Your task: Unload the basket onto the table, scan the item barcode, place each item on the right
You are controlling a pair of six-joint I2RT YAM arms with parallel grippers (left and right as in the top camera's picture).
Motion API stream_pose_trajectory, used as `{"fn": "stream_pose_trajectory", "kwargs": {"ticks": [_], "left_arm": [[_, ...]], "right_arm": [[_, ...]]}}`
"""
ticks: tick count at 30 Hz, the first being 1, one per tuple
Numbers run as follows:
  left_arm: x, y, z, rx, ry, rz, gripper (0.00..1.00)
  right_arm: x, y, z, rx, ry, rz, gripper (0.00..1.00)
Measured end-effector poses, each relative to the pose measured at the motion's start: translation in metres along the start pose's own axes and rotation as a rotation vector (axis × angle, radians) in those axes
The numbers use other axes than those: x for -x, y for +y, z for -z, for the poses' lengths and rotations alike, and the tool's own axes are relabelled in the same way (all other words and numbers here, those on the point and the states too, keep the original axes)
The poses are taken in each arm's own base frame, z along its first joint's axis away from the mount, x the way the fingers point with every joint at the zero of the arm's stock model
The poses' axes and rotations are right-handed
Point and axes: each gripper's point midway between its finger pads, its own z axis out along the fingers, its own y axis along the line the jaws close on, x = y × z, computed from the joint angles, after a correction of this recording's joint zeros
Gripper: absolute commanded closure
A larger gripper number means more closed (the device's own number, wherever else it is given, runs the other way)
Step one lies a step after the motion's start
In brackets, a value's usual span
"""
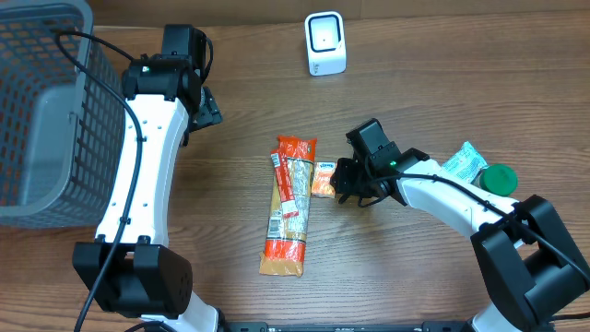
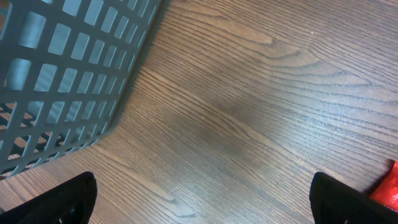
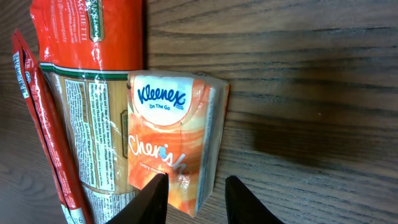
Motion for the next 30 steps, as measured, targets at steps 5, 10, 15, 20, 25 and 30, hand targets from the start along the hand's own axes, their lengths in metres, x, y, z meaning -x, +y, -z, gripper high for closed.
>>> {"fn": "stream_pose_trajectory", "kwargs": {"ticks": [5, 10, 15, 20, 25, 30], "left_arm": [[0.0, 0.0, 0.0, 0.0, 0.0, 0.0, 0.0], [0.0, 0.0, 0.0, 0.0, 0.0, 0.0, 0.0], [0.0, 0.0, 0.0, 0.0, 0.0, 0.0, 0.0], [0.0, 0.0, 0.0, 0.0, 0.0, 0.0, 0.0], [0.0, 0.0, 0.0, 0.0, 0.0, 0.0, 0.0], [0.0, 0.0, 0.0, 0.0, 0.0, 0.0, 0.0]], "right_arm": [[0.003, 0.003, 0.0, 0.01, -0.011, 0.002, 0.67], [0.001, 0.004, -0.001, 0.01, -0.009, 0.006, 0.69], [0.002, 0.003, -0.001, -0.003, -0.02, -0.016, 0.69], [0.006, 0.002, -0.001, -0.008, -0.038, -0.029, 0.68], [0.008, 0.002, -0.004, -0.008, -0.044, -0.037, 0.68], [0.003, -0.004, -0.014, -0.023, -0.02, -0.058, 0.7]]}}
